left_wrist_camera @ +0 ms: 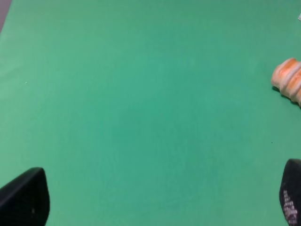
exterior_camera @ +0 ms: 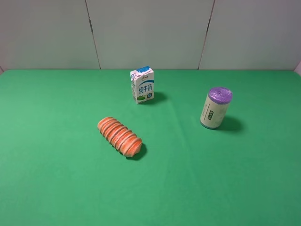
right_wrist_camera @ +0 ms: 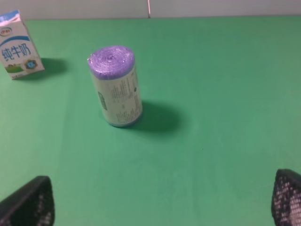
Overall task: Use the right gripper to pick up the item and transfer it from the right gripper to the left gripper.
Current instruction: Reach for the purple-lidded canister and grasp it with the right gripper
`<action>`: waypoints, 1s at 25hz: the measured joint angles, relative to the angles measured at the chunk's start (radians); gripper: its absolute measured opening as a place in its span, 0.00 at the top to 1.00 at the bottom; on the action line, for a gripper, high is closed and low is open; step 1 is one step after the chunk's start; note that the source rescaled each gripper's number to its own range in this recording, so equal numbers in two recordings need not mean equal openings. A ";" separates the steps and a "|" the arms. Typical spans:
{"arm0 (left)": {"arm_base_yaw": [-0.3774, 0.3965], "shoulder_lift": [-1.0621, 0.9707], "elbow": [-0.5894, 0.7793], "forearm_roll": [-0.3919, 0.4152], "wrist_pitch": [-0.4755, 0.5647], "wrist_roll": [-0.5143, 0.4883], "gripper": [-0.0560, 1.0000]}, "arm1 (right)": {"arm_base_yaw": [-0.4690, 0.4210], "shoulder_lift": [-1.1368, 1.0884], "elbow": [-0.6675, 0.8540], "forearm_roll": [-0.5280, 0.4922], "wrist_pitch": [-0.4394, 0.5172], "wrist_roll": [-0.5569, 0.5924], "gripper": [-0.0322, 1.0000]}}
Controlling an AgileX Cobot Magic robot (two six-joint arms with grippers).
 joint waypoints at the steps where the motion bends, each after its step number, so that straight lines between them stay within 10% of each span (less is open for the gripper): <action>1: 0.000 0.000 0.000 0.000 0.000 0.000 0.06 | 0.000 0.000 0.000 0.000 0.000 0.000 0.00; 25: 0.000 0.000 0.000 0.000 0.000 0.000 0.06 | 0.000 0.000 0.000 0.000 -0.001 0.000 0.00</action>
